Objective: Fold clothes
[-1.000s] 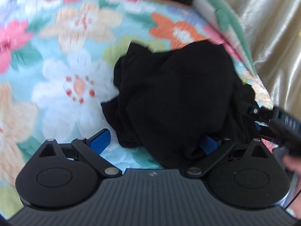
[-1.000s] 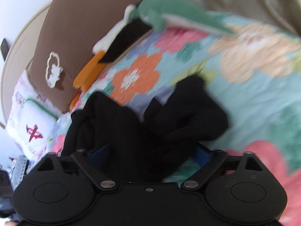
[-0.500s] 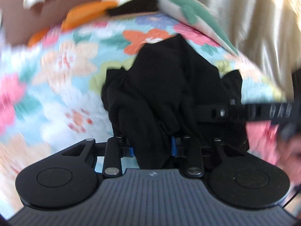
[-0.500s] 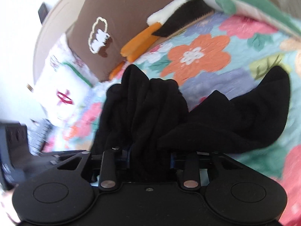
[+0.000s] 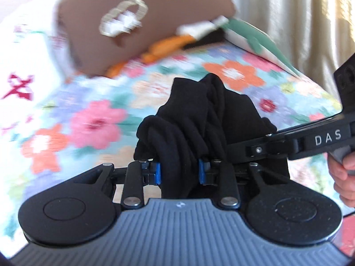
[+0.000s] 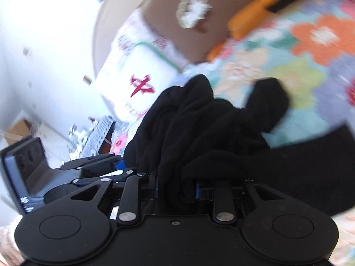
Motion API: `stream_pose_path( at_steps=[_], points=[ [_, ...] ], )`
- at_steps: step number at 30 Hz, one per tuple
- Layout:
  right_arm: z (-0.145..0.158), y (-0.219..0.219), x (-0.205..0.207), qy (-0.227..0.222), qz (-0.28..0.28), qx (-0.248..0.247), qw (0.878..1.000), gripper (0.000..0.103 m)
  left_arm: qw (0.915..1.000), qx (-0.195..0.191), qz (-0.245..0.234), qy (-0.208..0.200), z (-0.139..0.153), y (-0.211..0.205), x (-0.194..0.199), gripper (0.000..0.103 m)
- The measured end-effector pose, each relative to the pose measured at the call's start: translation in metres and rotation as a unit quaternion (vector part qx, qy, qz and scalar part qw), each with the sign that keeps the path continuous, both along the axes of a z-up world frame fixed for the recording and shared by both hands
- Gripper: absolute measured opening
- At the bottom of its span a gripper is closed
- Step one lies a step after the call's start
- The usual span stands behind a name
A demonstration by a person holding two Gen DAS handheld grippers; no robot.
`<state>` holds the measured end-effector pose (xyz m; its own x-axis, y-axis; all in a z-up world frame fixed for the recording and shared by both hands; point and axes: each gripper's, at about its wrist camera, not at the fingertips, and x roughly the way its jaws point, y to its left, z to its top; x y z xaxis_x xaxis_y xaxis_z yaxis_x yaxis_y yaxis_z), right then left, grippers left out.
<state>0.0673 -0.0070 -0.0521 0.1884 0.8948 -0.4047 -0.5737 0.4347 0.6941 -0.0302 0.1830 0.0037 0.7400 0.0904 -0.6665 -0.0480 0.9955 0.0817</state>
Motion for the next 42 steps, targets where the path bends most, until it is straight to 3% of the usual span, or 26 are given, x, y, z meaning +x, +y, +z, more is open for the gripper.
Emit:
stream_pose_path(
  at_steps=[4, 8, 11, 13, 15, 20, 22, 24, 26, 29, 31, 33, 35, 37, 39, 42],
  points=[
    [0.028, 0.052, -0.021, -0.052, 0.025, -0.007, 0.998, 0.031, 0.9990, 0.012, 0.040, -0.020, 0.017, 0.037, -0.029, 0.026],
    [0.031, 0.092, -0.037, -0.076, 0.036, -0.011, 0.996, 0.031, 0.9973, 0.032, 0.064, -0.017, 0.014, 0.067, -0.046, 0.027],
    [0.024, 0.122, -0.048, -0.096, 0.021, -0.038, 0.994, 0.032, 0.9953, 0.033, 0.087, 0.027, -0.012, 0.092, -0.042, 0.034],
    [0.012, 0.138, -0.049, -0.078, 0.003, -0.075, 0.994, 0.043, 0.9923, 0.030, 0.101, 0.064, -0.032, 0.110, -0.037, 0.038],
    [0.009, 0.138, -0.058, -0.054, -0.010, -0.115, 0.992, 0.043, 0.9897, 0.009, 0.107, 0.094, -0.040, 0.124, -0.038, 0.038],
    [0.025, 0.108, -0.058, -0.019, -0.036, -0.140, 0.989, 0.044, 0.9934, -0.050, 0.092, 0.047, -0.006, 0.147, -0.070, 0.048],
    [0.043, 0.094, -0.059, -0.021, -0.041, -0.130, 0.990, 0.051, 0.9935, -0.056, 0.090, 0.041, 0.009, 0.151, -0.077, 0.050],
    [0.062, 0.078, -0.066, -0.028, -0.043, -0.117, 0.992, 0.055, 0.9938, -0.053, 0.088, 0.043, 0.022, 0.154, -0.084, 0.058],
    [0.080, 0.066, -0.075, -0.032, -0.038, -0.107, 0.993, 0.059, 0.9932, -0.032, 0.095, 0.060, 0.032, 0.156, -0.090, 0.061],
    [0.102, 0.052, -0.097, -0.035, -0.032, -0.101, 0.994, 0.060, 0.9951, -0.026, 0.053, 0.079, 0.047, 0.156, -0.101, 0.062],
    [0.114, 0.042, -0.112, -0.039, -0.027, -0.097, 0.994, 0.064, 0.9943, -0.032, 0.000, 0.102, 0.059, 0.155, -0.104, 0.068],
    [0.122, 0.035, -0.128, -0.046, -0.019, -0.100, 0.994, 0.069, 0.9893, -0.028, -0.055, 0.132, 0.065, 0.147, -0.101, 0.079],
    [0.128, 0.032, -0.141, -0.059, -0.012, -0.112, 0.992, 0.071, 0.9828, -0.008, -0.096, 0.158, 0.068, 0.137, -0.096, 0.080],
    [0.127, 0.036, -0.151, -0.071, -0.017, -0.131, 0.989, 0.071, 0.9803, 0.023, -0.108, 0.164, 0.065, 0.126, -0.090, 0.080],
    [0.119, 0.045, -0.160, -0.086, -0.022, -0.149, 0.985, 0.071, 0.9830, 0.019, -0.108, 0.148, 0.060, 0.119, -0.089, 0.080],
    [0.099, 0.059, -0.164, -0.087, -0.026, -0.154, 0.984, 0.071, 0.9901, -0.030, -0.088, 0.105, 0.045, 0.117, -0.089, 0.080]
  ],
)
